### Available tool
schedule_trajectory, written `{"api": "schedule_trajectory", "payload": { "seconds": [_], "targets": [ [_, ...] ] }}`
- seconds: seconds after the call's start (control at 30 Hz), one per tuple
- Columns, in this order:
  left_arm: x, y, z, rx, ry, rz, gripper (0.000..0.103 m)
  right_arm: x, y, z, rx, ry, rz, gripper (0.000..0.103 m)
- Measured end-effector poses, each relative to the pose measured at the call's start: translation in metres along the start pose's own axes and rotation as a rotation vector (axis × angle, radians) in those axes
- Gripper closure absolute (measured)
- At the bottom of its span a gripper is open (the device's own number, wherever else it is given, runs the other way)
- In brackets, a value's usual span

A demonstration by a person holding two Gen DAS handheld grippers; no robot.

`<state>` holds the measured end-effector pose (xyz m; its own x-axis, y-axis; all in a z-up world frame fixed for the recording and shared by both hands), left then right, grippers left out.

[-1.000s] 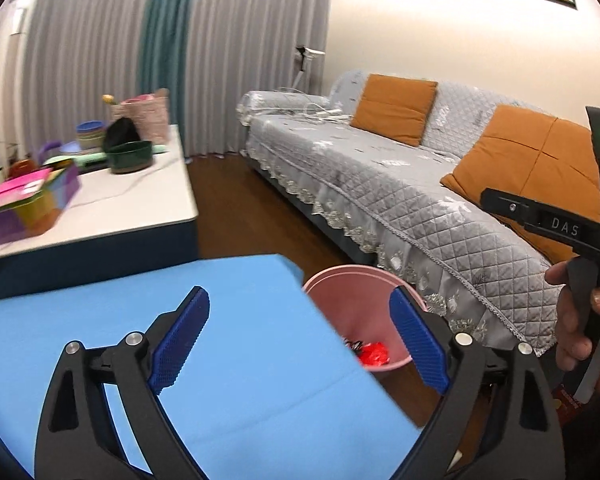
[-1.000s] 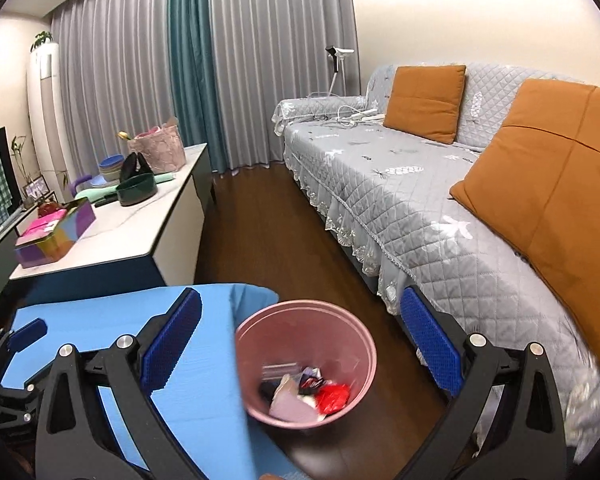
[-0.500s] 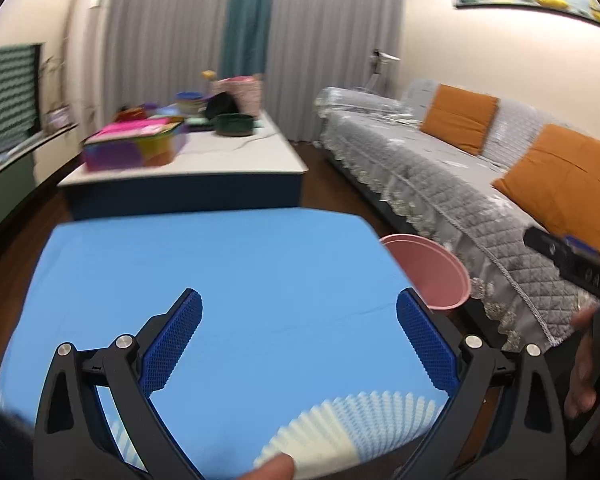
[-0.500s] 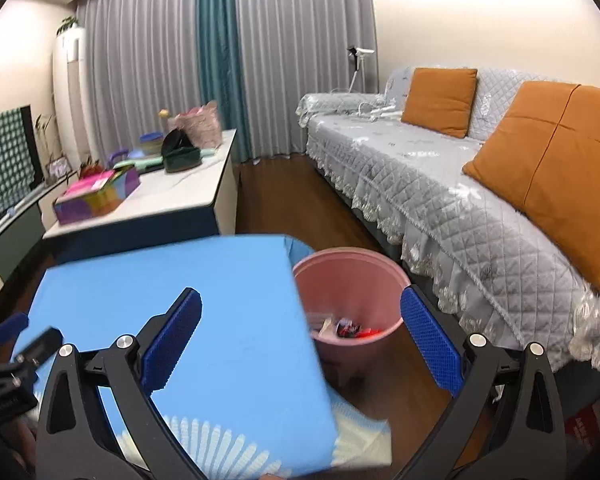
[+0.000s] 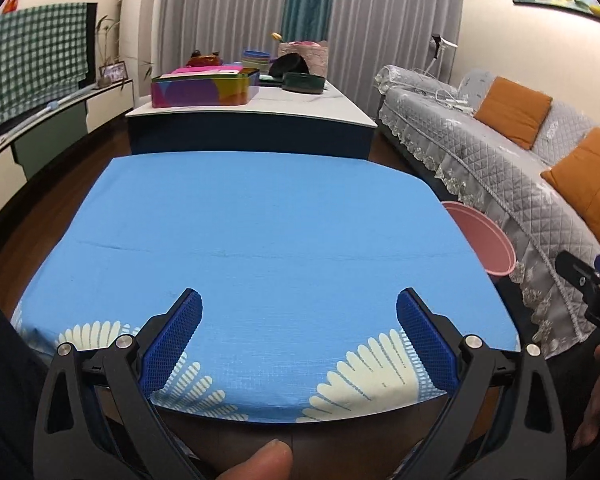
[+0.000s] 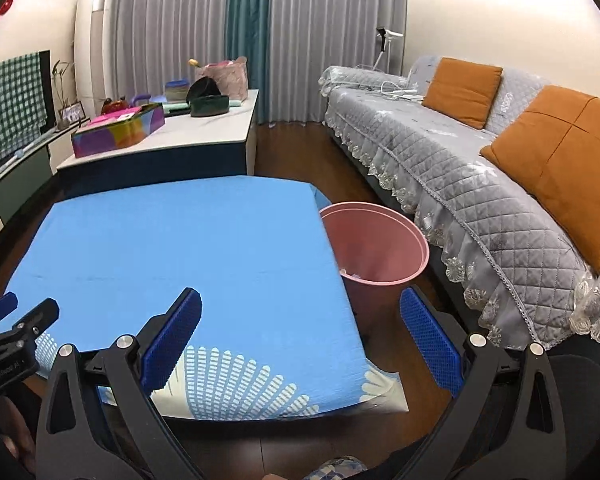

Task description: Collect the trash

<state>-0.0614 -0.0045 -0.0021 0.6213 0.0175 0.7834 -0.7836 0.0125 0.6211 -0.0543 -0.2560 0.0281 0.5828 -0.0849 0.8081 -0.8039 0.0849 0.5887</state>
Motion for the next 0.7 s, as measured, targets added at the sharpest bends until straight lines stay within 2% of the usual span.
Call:
{"api": "schedule_trajectory", "payload": {
  "seconds": [0.27, 0.7],
  "targets": [
    [-0.0026, -0.0010, 0.0023, 0.025, -0.010, -0.007, 0.008, -0.0051, -0.0073, -0.0069, -0.003, 0.026, -0.022, 0.005],
    [-0.0063, -0.0063, 0.0074, 0.014, -0.019, -0.031, 0.008, -0.0061, -0.0072, -0.0106, -0.002, 0.017, -0.030, 0.005]
  ]
}}
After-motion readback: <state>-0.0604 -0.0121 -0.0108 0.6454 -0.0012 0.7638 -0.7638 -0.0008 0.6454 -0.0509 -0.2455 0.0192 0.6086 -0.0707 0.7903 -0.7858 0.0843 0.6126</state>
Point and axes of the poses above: each gripper's, at about its wrist camera, not at the fingertips, and y roughly against the way its jaws point, z to its right, x to its top, the point moved 7 cm from there along -y, roughly the way its jaws point, and after that the axes turned 6 degrees about -y, right-handed, at the moved point
